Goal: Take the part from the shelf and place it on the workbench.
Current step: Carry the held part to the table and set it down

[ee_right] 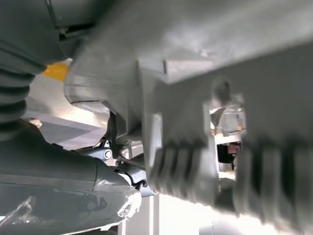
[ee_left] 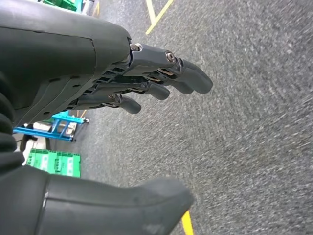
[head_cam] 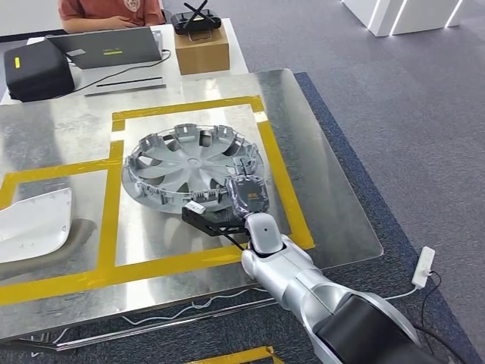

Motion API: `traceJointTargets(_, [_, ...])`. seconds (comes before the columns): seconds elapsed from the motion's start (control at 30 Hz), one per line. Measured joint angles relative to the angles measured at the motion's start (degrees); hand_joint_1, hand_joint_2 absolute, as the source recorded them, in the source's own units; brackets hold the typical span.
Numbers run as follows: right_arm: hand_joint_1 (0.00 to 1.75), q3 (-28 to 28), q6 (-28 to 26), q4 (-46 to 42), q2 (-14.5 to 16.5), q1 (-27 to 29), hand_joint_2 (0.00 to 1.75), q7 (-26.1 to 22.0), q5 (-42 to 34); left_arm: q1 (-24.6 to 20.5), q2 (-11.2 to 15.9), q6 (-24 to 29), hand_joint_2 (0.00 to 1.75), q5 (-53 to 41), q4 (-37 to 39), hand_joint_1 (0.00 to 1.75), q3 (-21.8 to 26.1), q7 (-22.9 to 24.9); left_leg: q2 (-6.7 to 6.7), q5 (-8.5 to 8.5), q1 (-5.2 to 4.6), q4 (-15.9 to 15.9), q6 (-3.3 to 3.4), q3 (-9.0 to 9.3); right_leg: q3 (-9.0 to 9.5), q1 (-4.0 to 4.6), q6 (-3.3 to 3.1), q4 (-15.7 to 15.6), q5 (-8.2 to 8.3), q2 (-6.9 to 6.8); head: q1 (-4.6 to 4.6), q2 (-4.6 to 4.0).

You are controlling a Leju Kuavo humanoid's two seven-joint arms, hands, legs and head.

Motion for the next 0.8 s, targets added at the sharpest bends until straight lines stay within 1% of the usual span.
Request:
traceJointTargets(0.13, [0.00, -0.1, -0.2, -0.6, 0.0, 0.2, 0.00, -1.9, -2.2, 0.1, 0.0, -0.9, 0.00, 0.3, 0.0, 0.00, 0.2, 0.0, 0.00, 0.00, 0.00, 0.0, 0.00, -0.04, -0.03, 0.00, 0.00, 0.0, 0.00, 0.00, 0.00, 0.00])
traceJointTargets(0.23, [0.00, 0.7, -1.6, -1.6, 0.1, 0.3, 0.00, -2.4, -3.4, 0.2, 0.1, -1.8, 0.00, 0.4, 0.0, 0.00, 0.4, 0.0, 0.00, 0.00, 0.00, 0.0, 0.00, -0.06, -0.06, 0.00, 0.00, 0.0, 0.00, 0.00, 0.01, 0.00])
traceJointTargets(0.43, [0.00, 5.2, -5.3, -4.3, 0.1, 0.4, 0.00, -2.4, -5.6, 0.4, 0.1, -3.3, 0.00, 0.6, 0.0, 0.00, 1.4, -0.2, 0.00, -0.01, 0.00, 0.0, 0.00, -0.11, -0.10, 0.00, 0.00, 0.0, -0.01, 0.00, 0.01, 0.00])
traceJointTargets(0.57, [0.00, 8.2, -5.3, -5.8, 0.2, 0.4, 0.00, -2.4, -6.6, 0.4, 0.2, -3.9, 0.00, 1.0, 0.0, 0.00, 1.9, -0.2, 0.00, -0.01, 0.00, 0.0, 0.00, -0.12, -0.10, 0.00, 0.00, 0.0, -0.01, 0.00, 0.01, 0.00])
traceJointTargets(0.8, [0.00, 13.1, -3.5, -8.7, 0.3, 0.1, 0.00, -1.2, -7.6, 0.4, 0.3, -4.7, 0.00, 1.2, 0.0, 0.00, 2.9, -0.3, 0.00, 0.00, 0.00, 0.0, 0.00, -0.12, -0.11, 0.00, 0.00, 0.0, -0.01, -0.01, 0.02, 0.00])
